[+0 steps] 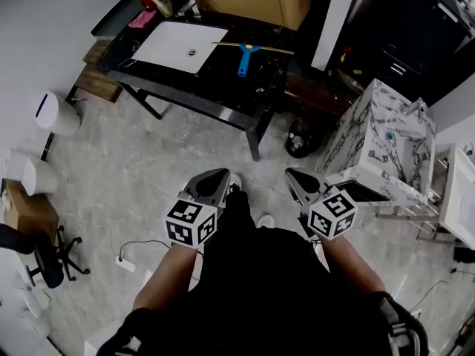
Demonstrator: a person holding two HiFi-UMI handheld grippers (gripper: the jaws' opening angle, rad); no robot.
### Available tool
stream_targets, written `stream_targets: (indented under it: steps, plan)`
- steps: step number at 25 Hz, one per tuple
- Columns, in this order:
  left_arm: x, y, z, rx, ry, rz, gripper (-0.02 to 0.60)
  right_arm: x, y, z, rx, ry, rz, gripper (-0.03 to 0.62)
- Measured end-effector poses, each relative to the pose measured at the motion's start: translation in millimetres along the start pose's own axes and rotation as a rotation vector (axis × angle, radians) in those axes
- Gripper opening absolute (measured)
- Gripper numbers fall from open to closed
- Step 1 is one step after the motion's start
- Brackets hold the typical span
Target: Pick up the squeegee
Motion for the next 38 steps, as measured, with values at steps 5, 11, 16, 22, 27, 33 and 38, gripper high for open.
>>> stream_targets:
  steps: [5, 11, 16, 22, 27, 33, 38]
  plan:
    - [-3, 20, 14, 0.025, 0.019, -0.028, 0.017, 10, 6, 8, 0.012, -0.019, -0.007, 0.009]
    - [-10, 46, 37, 0.053, 0.037, -0.056, 0.017, 26, 19, 33, 0.025, -0.045, -0.024, 0.009]
    - [-23, 79, 53, 0.052, 0.028, -0.082, 0.017, 49, 37, 50, 0.021, -0.044, -0.044, 0.009]
    - [-49, 120, 80, 0.061, 0.037, -0.089, 0.017, 79, 68, 77, 0.015, -0.038, -0.061, 0.009]
    - [-75, 156, 101, 0.058, 0.039, -0.113, 0.017, 104, 100, 103, 0.018, -0.044, -0.078, 0.009]
    - [-102, 194, 124, 0.044, 0.049, -0.172, 0.017, 125, 133, 131, 0.012, -0.043, -0.127, 0.009]
    - [-122, 220, 141, 0.049, 0.076, -0.209, 0.017, 146, 158, 144, 0.007, -0.041, -0.167, 0.009]
Point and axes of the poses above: the fingertips, and each gripper's own axes: y forward along the fingers, x to its right, z out of its top, the point moved 6 cm from there along -y, backward along the fingers, and after that the axes turned 14 degrees about z, right-handed, at the moved point
